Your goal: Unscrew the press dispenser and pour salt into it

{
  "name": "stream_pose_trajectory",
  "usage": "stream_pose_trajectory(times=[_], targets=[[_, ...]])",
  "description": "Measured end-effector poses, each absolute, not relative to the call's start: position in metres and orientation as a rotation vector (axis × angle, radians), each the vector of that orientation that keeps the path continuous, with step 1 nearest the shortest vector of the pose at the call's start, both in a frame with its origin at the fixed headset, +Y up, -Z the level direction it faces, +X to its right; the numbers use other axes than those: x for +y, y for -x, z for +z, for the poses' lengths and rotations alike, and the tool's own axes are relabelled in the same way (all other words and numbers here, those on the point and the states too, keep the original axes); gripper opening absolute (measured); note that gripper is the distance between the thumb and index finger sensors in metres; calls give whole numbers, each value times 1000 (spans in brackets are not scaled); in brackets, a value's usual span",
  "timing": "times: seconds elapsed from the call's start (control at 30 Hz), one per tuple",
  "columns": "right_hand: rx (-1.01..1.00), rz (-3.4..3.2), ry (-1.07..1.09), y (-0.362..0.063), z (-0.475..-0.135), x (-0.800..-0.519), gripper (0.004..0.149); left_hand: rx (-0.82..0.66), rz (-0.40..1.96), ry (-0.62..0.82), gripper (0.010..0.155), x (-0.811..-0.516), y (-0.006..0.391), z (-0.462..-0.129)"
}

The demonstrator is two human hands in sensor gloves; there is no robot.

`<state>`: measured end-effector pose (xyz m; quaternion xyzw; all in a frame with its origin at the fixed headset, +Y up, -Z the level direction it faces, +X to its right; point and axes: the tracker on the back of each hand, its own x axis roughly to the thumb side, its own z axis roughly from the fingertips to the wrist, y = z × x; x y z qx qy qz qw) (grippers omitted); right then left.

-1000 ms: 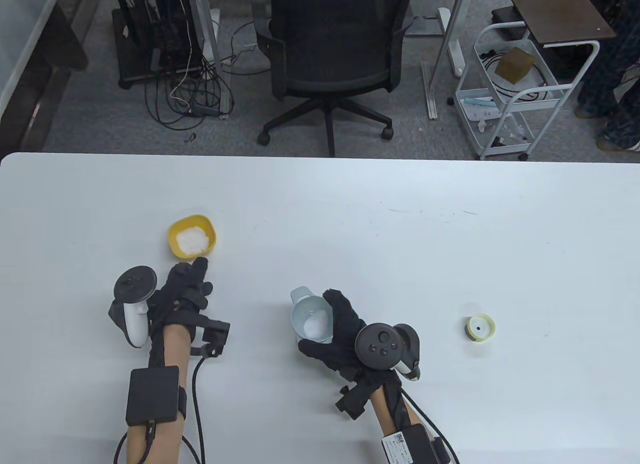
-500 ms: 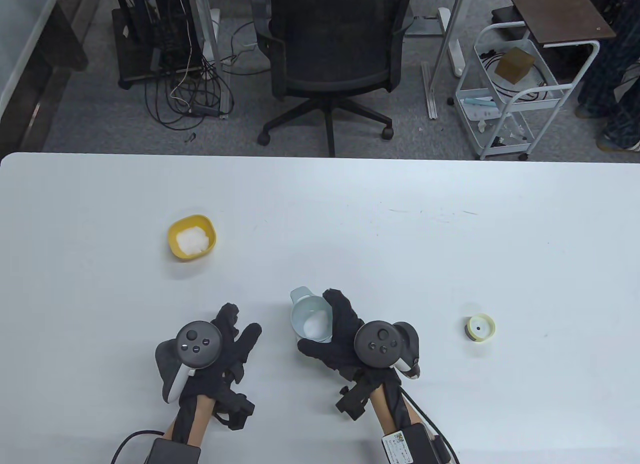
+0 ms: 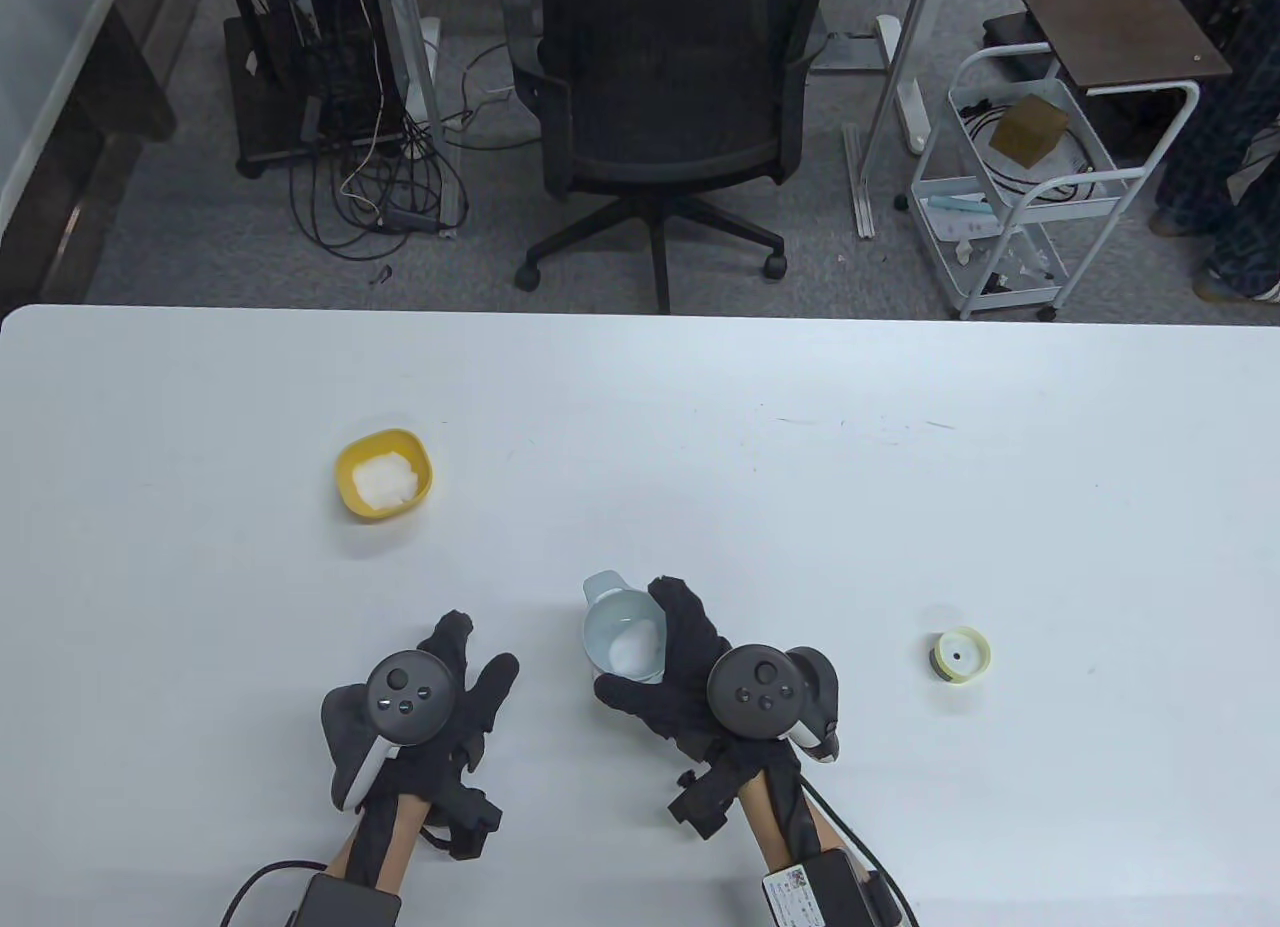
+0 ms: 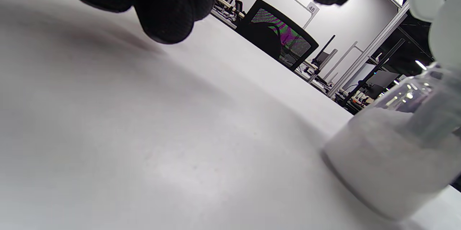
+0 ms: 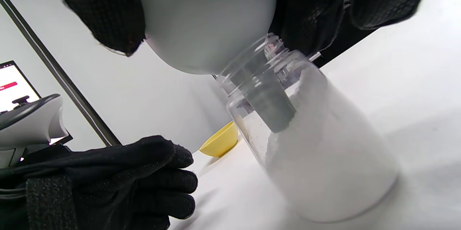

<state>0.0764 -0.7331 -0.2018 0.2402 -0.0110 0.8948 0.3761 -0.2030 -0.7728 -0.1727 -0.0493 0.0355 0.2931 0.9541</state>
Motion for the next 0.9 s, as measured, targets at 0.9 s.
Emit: stream_pose_trajectory(times=[0.9], targets=[[-133,2223,-610,-72,-198,-727,106,86,614,110,92,-774,205,-174]])
